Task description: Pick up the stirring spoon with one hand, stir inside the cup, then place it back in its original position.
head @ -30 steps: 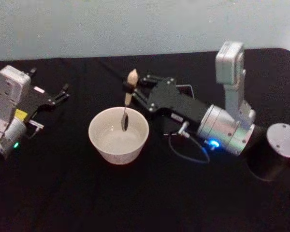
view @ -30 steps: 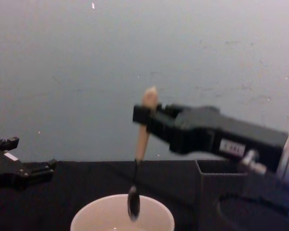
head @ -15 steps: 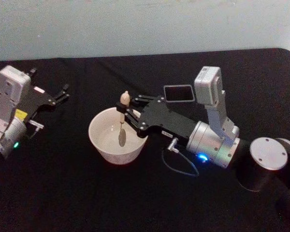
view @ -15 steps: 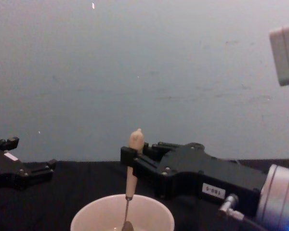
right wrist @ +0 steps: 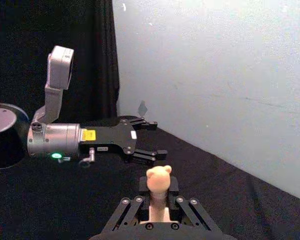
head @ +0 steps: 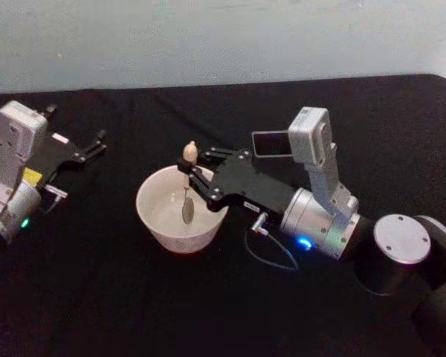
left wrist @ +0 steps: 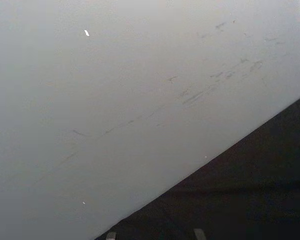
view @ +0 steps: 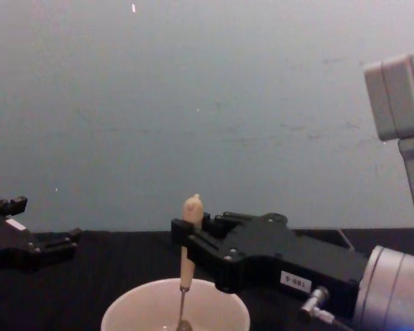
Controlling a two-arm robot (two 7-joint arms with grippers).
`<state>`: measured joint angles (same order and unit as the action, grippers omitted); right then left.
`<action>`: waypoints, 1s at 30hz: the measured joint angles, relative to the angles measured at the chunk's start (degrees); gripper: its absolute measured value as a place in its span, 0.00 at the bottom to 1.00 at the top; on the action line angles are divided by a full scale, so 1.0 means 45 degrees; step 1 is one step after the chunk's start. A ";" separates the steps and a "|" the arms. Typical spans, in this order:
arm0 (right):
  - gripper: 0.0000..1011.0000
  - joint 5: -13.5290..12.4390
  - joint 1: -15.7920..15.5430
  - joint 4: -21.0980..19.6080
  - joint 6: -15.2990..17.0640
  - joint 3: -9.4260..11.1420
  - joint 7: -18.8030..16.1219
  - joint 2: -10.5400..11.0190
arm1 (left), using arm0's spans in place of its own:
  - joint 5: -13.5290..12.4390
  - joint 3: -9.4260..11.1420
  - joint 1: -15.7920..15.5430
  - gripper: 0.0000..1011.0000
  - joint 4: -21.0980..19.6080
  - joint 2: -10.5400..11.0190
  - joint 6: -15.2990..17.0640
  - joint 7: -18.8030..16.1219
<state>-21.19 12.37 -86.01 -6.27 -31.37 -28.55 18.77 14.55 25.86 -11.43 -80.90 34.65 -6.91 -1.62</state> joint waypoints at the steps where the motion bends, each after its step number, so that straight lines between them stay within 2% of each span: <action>1: 0.20 0.0047 0.0001 0.0027 0.0000 0.0034 0.0011 -0.0016 | 0.0000 -0.0001 0.0000 0.99 0.0000 0.0000 0.0000 0.0000; 10: 0.20 0.0139 -0.0055 0.0015 0.0012 0.0252 0.0002 0.0050 | 0.0000 -0.0001 0.0000 0.99 -0.0001 0.0000 0.0000 0.0000; 20: 0.20 -0.0108 -0.0409 -0.0586 0.0154 0.0603 -0.0259 0.0536 | 0.0000 -0.0001 0.0000 0.99 -0.0001 0.0000 0.0000 0.0000; 30: 0.20 -0.0304 -0.0765 -0.1092 0.0253 0.0589 -0.0556 0.0961 | 0.0000 -0.0001 0.0000 0.99 0.0000 0.0000 0.0000 0.0000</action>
<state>-22.56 8.93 -90.93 -5.13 -28.72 -31.05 23.09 14.55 25.86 -11.43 -80.90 34.65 -6.91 -1.62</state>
